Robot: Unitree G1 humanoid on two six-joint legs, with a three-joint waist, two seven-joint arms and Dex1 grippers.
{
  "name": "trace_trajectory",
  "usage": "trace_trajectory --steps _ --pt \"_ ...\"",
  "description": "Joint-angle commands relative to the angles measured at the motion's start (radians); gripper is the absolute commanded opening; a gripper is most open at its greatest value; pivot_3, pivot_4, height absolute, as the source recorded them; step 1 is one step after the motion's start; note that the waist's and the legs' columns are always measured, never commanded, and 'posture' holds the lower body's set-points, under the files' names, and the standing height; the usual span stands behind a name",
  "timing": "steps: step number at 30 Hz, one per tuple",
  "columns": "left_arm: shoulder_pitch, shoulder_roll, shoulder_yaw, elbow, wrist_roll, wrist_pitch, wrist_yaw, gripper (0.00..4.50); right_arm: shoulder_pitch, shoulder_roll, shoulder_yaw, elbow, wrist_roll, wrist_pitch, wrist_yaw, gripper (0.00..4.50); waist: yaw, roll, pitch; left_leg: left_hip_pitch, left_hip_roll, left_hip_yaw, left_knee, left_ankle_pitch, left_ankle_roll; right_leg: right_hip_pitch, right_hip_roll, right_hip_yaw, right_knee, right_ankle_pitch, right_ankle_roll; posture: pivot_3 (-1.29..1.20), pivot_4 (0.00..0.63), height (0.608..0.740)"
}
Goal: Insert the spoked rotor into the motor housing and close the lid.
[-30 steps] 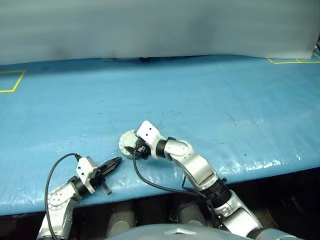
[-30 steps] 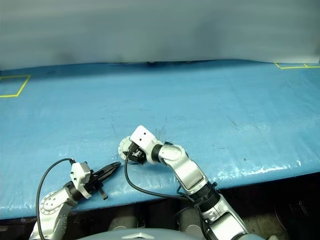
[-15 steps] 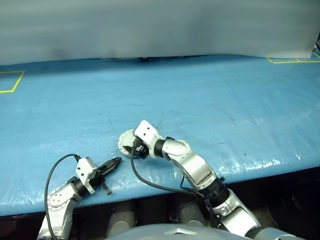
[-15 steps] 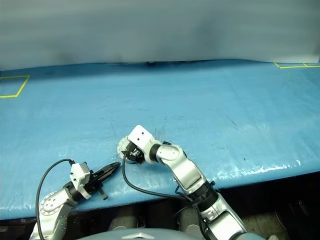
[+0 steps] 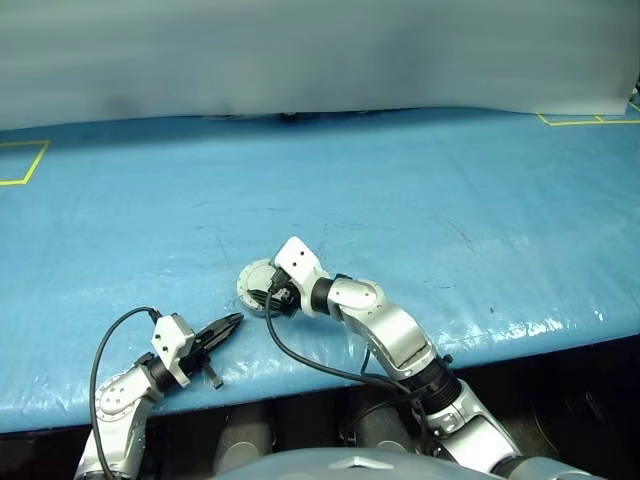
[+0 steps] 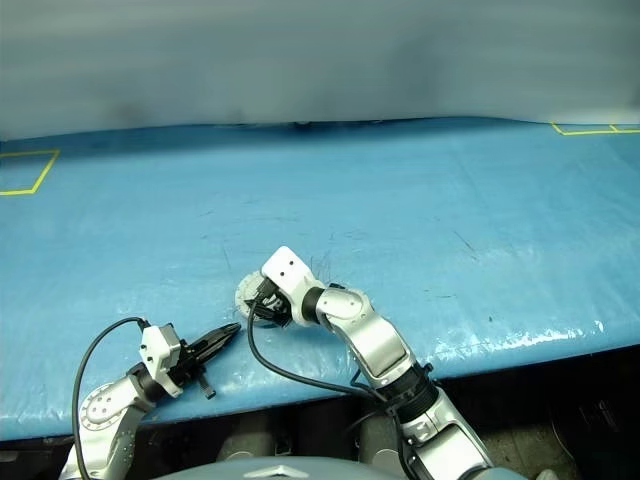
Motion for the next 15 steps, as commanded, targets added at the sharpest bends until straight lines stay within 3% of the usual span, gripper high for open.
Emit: trace_trajectory --steps 1,15 --pt "0.003 0.002 -0.008 0.020 0.014 0.005 0.006 0.00 0.010 0.003 0.006 0.004 0.005 0.016 0.001 3.12 0.000 0.000 0.000 0.000 0.000 0.000 -0.001 0.000 0.000 0.000 0.000 0.000 0.000 0.000 0.000 0.00 0.150 0.740" --pt "0.006 0.003 -0.012 0.021 0.019 0.005 0.011 0.00 0.006 0.000 0.041 0.015 -0.034 0.009 -0.031 3.12 -0.001 0.000 0.000 0.001 0.000 0.000 -0.002 0.000 0.000 0.000 0.000 -0.001 -0.001 0.000 0.000 0.00 0.150 0.740"
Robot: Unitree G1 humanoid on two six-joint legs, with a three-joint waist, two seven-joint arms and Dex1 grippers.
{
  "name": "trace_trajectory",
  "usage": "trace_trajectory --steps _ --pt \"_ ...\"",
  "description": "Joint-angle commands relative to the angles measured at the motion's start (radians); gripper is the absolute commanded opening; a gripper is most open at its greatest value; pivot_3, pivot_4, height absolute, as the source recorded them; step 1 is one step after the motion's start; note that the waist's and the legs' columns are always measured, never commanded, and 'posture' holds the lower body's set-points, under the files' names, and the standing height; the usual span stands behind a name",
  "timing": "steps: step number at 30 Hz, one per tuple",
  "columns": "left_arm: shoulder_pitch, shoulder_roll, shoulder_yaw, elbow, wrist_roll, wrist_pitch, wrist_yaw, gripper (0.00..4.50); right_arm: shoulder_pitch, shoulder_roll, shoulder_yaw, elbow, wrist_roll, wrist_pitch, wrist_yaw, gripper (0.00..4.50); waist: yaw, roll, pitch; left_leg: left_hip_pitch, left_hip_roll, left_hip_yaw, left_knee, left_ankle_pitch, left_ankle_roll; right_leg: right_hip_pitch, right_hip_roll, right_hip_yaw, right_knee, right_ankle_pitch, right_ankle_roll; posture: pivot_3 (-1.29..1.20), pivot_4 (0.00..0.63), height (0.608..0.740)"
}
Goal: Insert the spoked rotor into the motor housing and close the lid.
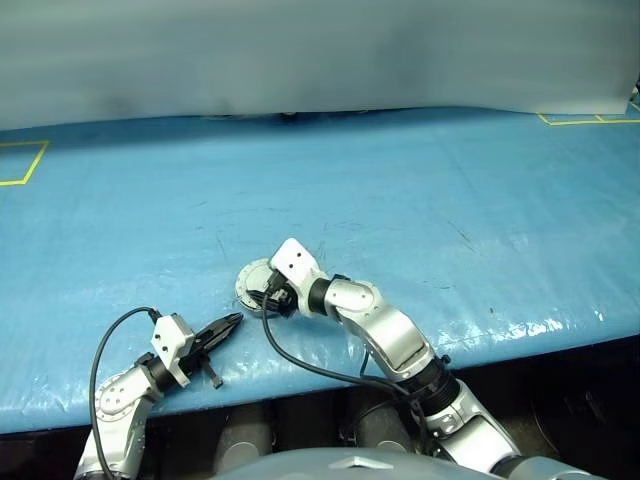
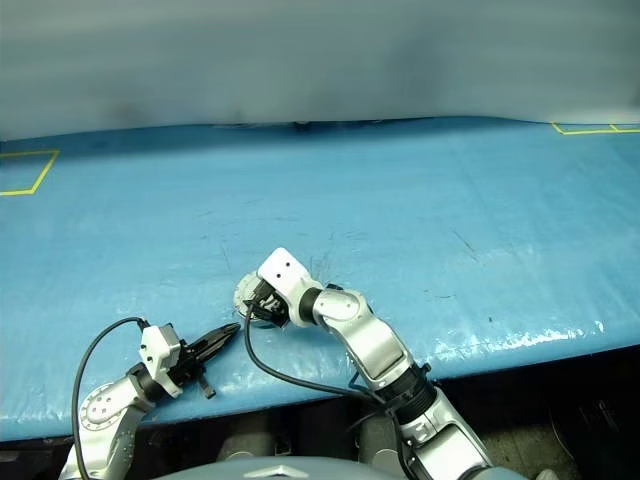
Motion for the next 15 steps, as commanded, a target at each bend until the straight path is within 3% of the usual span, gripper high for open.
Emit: trace_trajectory --steps 1,15 --pt "0.006 0.002 -0.012 0.019 0.019 0.006 0.006 0.00 0.006 0.001 0.013 0.014 -0.011 0.018 -0.004 3.12 0.000 0.000 0.000 0.000 0.000 0.000 0.000 0.000 0.000 0.000 0.000 0.000 0.000 0.000 0.000 0.00 0.150 0.740" --pt "0.000 0.000 -0.019 0.022 0.019 0.010 0.004 0.00 -0.003 0.042 0.014 -0.002 0.039 0.047 0.030 3.12 -0.004 -0.001 0.000 0.001 0.000 0.001 -0.011 0.003 0.004 0.001 0.003 0.000 -0.010 0.000 0.000 0.00 0.150 0.740"
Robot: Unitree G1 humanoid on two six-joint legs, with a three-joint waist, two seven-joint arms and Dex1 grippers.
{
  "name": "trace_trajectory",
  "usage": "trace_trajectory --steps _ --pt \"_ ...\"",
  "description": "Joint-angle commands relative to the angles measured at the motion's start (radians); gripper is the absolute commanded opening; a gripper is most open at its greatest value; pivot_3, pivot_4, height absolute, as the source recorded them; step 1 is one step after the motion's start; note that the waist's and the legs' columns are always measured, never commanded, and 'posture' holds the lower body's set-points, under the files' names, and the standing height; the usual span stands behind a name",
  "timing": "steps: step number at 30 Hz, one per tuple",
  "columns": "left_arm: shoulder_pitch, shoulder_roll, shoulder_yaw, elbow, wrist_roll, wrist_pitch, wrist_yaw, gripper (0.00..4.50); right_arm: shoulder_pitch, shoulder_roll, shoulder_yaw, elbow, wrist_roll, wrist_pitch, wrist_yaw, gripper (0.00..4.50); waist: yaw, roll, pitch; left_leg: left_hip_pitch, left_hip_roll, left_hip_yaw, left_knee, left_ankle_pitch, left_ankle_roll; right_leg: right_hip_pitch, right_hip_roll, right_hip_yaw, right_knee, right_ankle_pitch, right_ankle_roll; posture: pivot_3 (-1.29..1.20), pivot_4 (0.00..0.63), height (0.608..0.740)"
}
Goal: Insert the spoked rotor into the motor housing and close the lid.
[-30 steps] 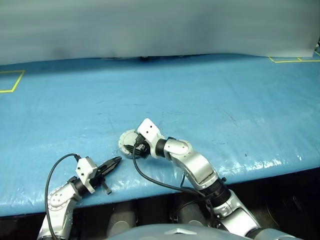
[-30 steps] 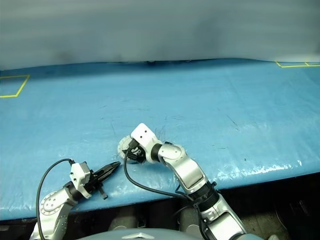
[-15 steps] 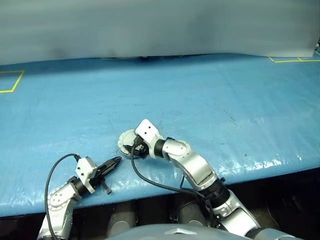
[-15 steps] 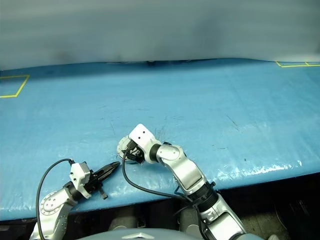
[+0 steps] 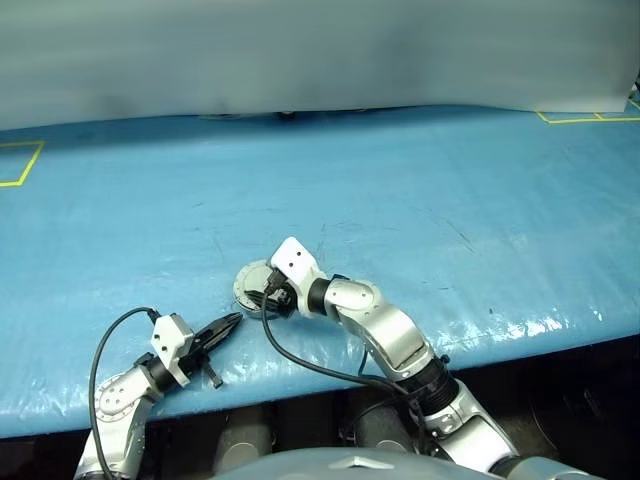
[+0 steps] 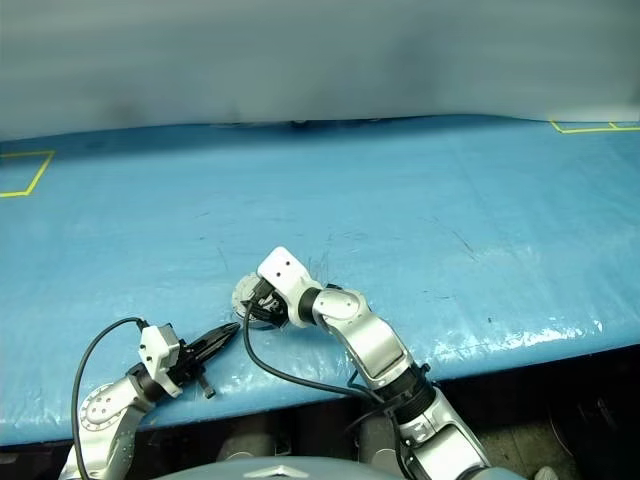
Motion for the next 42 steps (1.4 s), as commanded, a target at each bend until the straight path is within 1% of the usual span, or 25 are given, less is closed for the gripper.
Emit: trace_trajectory --steps 1,6,21,24,27,33,37,42 --pt "0.001 0.000 -0.018 0.022 0.018 0.010 0.002 0.00 -0.002 0.022 0.028 0.006 0.013 0.018 0.010 3.12 -0.001 0.000 0.000 0.000 0.000 0.000 -0.001 0.000 0.000 0.000 0.000 0.000 0.000 0.000 0.000 0.00 0.150 0.740" --pt "0.003 -0.002 -0.019 0.022 0.018 0.012 0.004 0.00 0.002 0.033 0.047 0.025 0.001 0.011 0.007 3.12 -0.002 0.000 0.000 0.001 0.000 0.000 -0.002 0.000 -0.001 0.000 0.001 0.000 0.000 0.000 0.000 0.00 0.150 0.740" --pt "0.010 -0.001 -0.014 0.024 0.016 0.015 0.007 0.00 0.009 -0.008 0.079 0.083 -0.068 -0.026 0.005 3.12 -0.005 -0.001 -0.001 0.006 0.001 0.002 -0.002 -0.001 -0.001 0.004 0.001 0.001 0.000 -0.001 -0.001 0.00 0.150 0.740" --pt "0.012 -0.001 0.009 0.014 -0.007 0.027 0.018 0.00 0.008 -0.039 0.096 0.110 -0.090 -0.062 0.021 3.12 -0.005 -0.001 -0.002 0.007 0.001 0.003 -0.002 -0.001 -0.001 0.004 0.001 0.002 0.000 -0.001 -0.001 0.00 0.150 0.740" --pt "0.023 0.010 0.040 -0.021 -0.039 0.057 0.031 0.00 0.017 -0.052 0.091 0.135 -0.083 -0.087 0.034 3.12 -0.008 -0.001 -0.002 0.008 0.001 0.003 -0.003 -0.001 -0.001 0.004 0.001 0.002 0.000 -0.001 -0.001 0.00 0.150 0.740" --pt "0.068 0.066 0.111 -0.110 -0.094 0.135 0.048 0.00 0.023 -0.064 0.081 0.159 -0.090 -0.112 0.041 3.12 -0.012 -0.003 -0.004 0.009 0.002 0.003 -0.005 -0.001 -0.002 0.004 0.001 0.002 0.000 -0.002 -0.003 0.00 0.150 0.740" --pt "0.056 0.058 0.142 -0.151 -0.133 0.176 0.071 0.00 0.021 -0.067 0.084 0.165 -0.093 -0.118 0.049 3.12 -0.009 -0.005 -0.005 0.009 0.001 0.003 -0.005 -0.001 -0.002 0.004 0.001 0.002 0.000 -0.002 -0.004 0.00 0.150 0.740" --pt "0.016 0.027 0.105 -0.181 -0.119 0.202 0.093 0.00 0.019 -0.064 0.088 0.170 -0.096 -0.126 0.050 3.12 -0.009 -0.006 -0.005 0.010 0.001 0.003 -0.005 -0.001 -0.003 0.005 0.001 0.002 0.000 -0.002 -0.003 0.00 0.150 0.740"
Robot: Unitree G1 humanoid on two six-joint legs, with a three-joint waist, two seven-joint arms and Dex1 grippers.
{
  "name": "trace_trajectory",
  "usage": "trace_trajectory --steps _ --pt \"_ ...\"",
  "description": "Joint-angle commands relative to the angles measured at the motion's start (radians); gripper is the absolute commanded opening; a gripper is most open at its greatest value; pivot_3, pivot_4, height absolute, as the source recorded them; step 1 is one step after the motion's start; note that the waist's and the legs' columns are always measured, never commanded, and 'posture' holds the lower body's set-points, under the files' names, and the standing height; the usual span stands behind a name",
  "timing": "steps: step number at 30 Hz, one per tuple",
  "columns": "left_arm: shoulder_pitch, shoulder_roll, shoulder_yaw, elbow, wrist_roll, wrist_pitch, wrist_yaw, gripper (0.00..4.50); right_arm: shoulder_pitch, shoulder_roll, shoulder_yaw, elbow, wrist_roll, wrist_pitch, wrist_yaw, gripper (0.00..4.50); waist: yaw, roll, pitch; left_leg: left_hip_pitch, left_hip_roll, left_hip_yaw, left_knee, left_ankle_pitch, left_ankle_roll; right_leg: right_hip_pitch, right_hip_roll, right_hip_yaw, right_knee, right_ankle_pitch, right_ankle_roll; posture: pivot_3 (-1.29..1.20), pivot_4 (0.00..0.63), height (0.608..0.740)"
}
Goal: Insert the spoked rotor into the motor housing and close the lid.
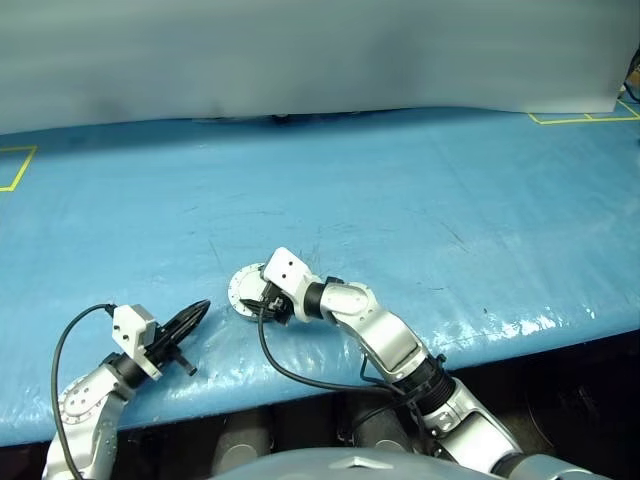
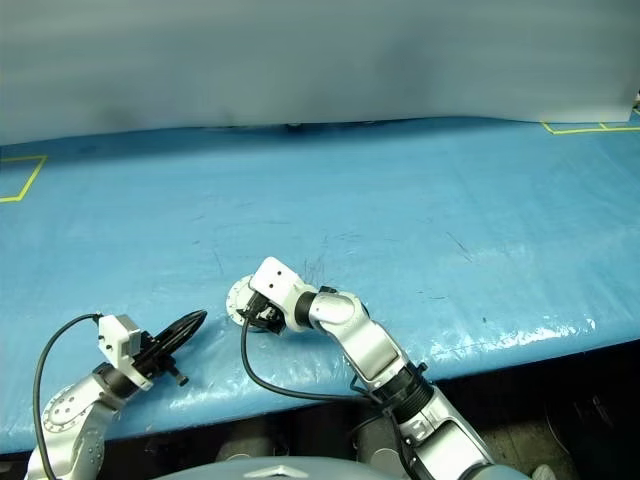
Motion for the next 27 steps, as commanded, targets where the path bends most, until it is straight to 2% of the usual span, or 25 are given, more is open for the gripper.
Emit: trace_trajectory --steps 1,18,22,27 --pt "-0.020 -0.014 -0.023 -0.048 0.006 0.012 0.009 0.00 0.026 -0.020 0.026 0.083 -0.032 0.034 0.003 3.12 0.000 0.000 0.000 0.000 0.000 0.000 0.000 0.000 0.000 0.000 0.000 0.000 0.000 0.000 0.000 0.00 0.150 0.740" --pt "-0.053 -0.010 -0.111 0.018 0.142 0.020 0.017 0.00 0.043 -0.014 -0.005 0.051 -0.005 0.038 0.003 3.12 0.008 0.002 -0.004 0.002 0.000 0.000 0.000 0.000 -0.001 0.002 0.000 0.000 0.000 0.000 0.000 0.00 0.150 0.740" --pt "-0.041 -0.022 -0.118 0.016 0.141 0.009 0.026 0.00 0.048 -0.017 -0.017 0.017 0.017 0.034 0.029 4.40 0.011 0.002 -0.004 0.002 0.000 0.000 -0.001 0.000 -0.001 0.002 0.000 0.000 0.000 0.000 0.000 0.00 0.150 0.740" --pt "-0.035 -0.035 -0.126 0.020 0.142 -0.002 0.033 0.00 0.058 0.003 -0.071 -0.046 0.061 0.038 0.030 4.48 0.016 0.002 -0.004 0.001 -0.001 0.000 0.000 0.000 -0.001 0.002 0.000 0.000 0.000 0.000 0.000 0.00 0.150 0.740"
